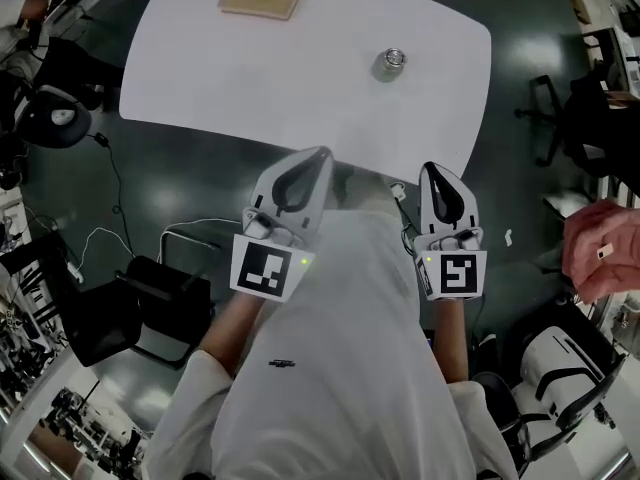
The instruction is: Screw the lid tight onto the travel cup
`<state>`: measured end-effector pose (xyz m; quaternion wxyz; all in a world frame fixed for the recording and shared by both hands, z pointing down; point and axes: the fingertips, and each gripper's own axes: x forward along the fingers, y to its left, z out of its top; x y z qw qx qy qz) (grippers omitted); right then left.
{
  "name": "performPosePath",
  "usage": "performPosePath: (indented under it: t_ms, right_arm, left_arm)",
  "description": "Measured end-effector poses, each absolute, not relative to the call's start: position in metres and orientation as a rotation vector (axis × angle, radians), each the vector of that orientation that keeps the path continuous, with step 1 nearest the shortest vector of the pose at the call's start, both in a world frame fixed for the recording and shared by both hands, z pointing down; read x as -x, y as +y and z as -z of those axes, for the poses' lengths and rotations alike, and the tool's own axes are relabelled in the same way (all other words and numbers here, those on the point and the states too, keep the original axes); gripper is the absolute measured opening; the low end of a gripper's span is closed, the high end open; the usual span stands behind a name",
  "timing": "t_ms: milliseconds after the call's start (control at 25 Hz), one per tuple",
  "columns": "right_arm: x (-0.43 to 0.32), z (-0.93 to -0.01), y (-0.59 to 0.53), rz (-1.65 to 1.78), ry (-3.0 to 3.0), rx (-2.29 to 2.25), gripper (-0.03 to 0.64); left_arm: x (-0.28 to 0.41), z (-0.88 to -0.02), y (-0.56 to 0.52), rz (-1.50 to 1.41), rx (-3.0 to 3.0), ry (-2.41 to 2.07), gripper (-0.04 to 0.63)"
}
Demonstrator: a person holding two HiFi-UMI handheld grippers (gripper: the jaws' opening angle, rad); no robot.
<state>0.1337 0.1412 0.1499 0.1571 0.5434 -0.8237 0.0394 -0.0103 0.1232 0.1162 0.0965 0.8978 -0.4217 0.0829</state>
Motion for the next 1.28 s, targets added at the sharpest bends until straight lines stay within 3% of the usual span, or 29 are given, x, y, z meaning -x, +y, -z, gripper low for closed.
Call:
performPosePath:
  t_ms: [720,1200,1280]
  right_arm:
    - [-0.189,-0.174,0.036,-0.043,-2.432,-1.139,0.0]
    - [-0.166,-0.201,-0.031,0.074,-2.524,-0.784,0.002]
    - [-0.155,-0.205,-0.034,0.101,-2.53,-0.708,0.002]
  left_arm:
    - [-0.054,-0.142,0.046,-0.314,-2.517,-1.39,0.005]
    - [-0.074,-0.211,0.006,-0.405,-2.418,-1.424,0.006]
    - [-0.072,-0.224,-0.005,-0.398,-2.41,-1.414,0.039]
